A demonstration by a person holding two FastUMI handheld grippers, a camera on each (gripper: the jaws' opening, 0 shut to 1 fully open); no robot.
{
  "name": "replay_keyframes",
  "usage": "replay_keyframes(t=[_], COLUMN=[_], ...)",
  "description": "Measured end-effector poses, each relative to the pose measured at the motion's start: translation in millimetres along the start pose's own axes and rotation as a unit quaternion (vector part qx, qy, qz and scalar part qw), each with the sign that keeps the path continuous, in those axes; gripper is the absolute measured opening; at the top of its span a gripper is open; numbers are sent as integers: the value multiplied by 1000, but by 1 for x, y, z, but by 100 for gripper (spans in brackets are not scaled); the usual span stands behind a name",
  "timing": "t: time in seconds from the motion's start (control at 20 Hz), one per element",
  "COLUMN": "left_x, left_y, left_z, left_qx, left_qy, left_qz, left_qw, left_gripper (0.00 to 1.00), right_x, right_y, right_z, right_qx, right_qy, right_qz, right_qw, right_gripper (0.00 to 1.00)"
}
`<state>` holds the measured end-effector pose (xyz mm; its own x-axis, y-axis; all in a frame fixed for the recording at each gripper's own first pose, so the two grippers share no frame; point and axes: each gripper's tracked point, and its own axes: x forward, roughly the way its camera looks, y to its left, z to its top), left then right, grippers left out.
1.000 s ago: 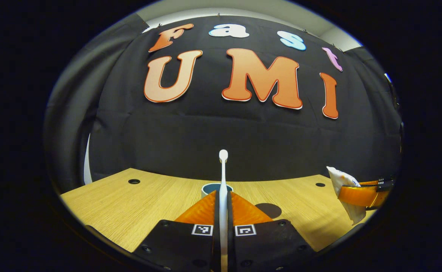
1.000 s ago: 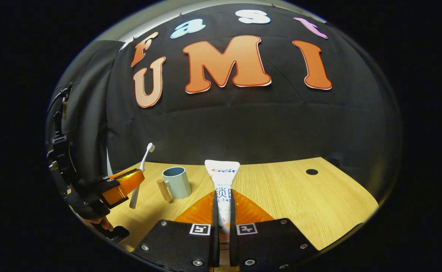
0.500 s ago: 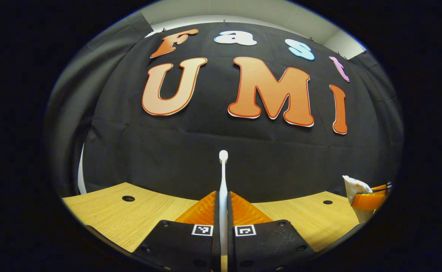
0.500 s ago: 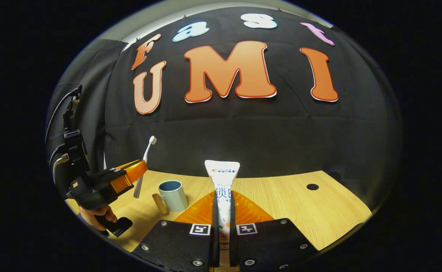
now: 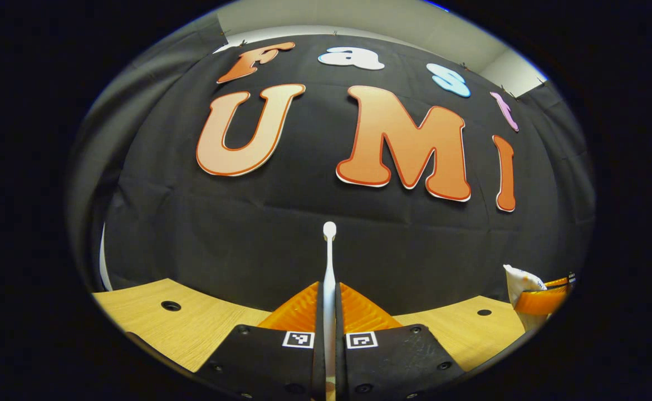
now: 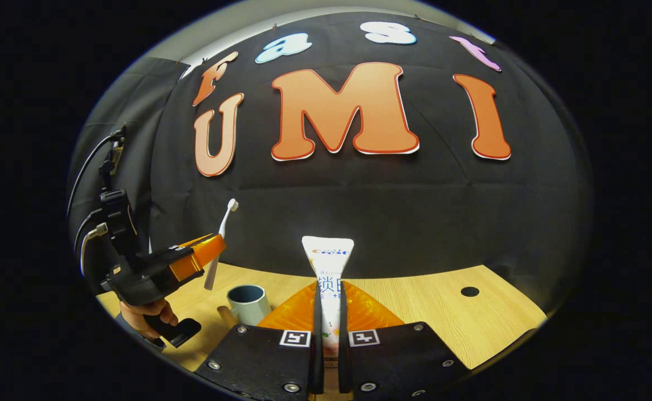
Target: Put the toothbrush and toothpaste on the desktop into the cup, then pick up the cup and place it on the coaster on the desktop.
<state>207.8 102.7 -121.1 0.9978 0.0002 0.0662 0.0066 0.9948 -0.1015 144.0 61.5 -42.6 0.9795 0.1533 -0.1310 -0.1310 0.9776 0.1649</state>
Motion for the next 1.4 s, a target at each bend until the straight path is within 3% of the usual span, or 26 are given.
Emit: replay_keyframes(t=[0.5, 1.15, 1.4], left_x=[35, 36, 26], left_y=[-5, -1, 9], left_z=[-40, -108, -112], left_qx=[-10, -8, -9], left_qy=[32, 103, 115], left_qz=[-31, -22, 4], left_qw=[999, 994, 993], left_gripper=[6, 7, 7], right_x=[31, 38, 37], right_y=[15, 31, 27], right_z=[32, 22, 23], right_qx=[0, 6, 10], right_qy=[-22, -12, -11], right_qz=[21, 45, 44], right_qw=[1000, 999, 999], right_gripper=[10, 10, 10])
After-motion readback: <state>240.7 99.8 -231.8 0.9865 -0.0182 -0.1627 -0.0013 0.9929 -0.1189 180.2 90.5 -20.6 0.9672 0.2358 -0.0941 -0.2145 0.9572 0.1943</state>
